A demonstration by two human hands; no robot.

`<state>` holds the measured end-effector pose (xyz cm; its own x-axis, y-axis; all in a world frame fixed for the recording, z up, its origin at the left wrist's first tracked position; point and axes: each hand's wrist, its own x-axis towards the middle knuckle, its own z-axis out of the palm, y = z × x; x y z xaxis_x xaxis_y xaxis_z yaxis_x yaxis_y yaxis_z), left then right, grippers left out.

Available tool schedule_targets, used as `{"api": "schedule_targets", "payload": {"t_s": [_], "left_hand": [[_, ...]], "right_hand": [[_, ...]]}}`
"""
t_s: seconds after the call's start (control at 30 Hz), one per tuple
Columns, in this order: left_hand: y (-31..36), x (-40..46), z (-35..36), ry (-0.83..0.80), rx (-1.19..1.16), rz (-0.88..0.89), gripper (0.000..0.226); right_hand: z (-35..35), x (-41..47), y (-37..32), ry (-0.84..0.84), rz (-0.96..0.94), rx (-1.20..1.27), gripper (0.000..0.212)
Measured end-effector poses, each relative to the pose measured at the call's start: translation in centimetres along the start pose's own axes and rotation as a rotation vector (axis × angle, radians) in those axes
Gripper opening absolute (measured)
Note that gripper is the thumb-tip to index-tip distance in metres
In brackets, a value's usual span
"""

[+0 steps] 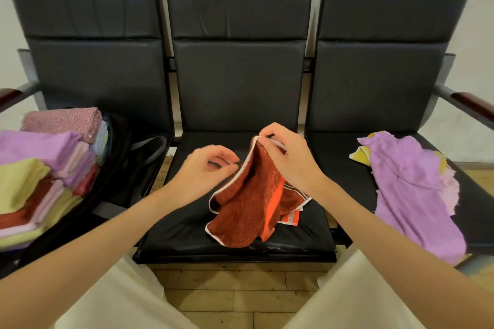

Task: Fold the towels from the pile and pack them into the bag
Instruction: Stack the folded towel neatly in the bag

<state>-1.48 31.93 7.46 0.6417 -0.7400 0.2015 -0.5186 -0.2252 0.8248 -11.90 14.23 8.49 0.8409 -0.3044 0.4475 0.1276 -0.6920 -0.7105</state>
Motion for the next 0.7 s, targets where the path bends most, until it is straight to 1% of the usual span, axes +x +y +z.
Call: {"api": "schedule_targets", "payload": {"t_s": [0.07,0.17,0.2,0.27,0.33,0.4,0.53,0.6,0.7], "left_hand": [[-0.3,-0.3,1.2,-0.068,0.014,0.032,0.017],[-1.1,0.0,2.8,0.013,0.083,0.071,0.025],[-1.4,0.2,3.1,0.021,0.085,0.076,0.022],[-1.9,0.7,3.6,-0.015,0.126,0.087,0.011],[-3.0,1.1,4.0,-0.030,0.163,0.077,0.003],[-4.5,1.3,4.3,-0.023,0.197,0.038,0.005],[-7.6,1.8,5.1,-0.091,0.296,-0.019,0.005],[-8.8,2.1,5.6,-0.037,0.310,-0.066,0.005],[-10.8,2.5,6.3,0.087,0.299,-0.205,0.007]], "right_hand": [[-0.3,-0.1,0.1,0.006,-0.012,-0.008,0.010],[-0.6,-0.6,0.0,-0.017,-0.045,-0.011,0.009],[-0.7,-0.8,0.0,-0.021,-0.053,-0.012,0.009],[-1.0,-1.1,0.2,0.001,-0.058,-0.014,0.011],[-1.4,-1.5,0.8,0.064,0.002,-0.008,0.011],[-1.5,-2.1,1.5,0.140,0.076,0.019,0.012],[-1.7,-3.2,2.8,0.234,0.142,0.052,0.011],[-2.1,-3.6,3.5,0.294,0.162,0.040,0.012],[-2.9,-4.0,4.9,0.467,0.258,0.089,0.010]]}}
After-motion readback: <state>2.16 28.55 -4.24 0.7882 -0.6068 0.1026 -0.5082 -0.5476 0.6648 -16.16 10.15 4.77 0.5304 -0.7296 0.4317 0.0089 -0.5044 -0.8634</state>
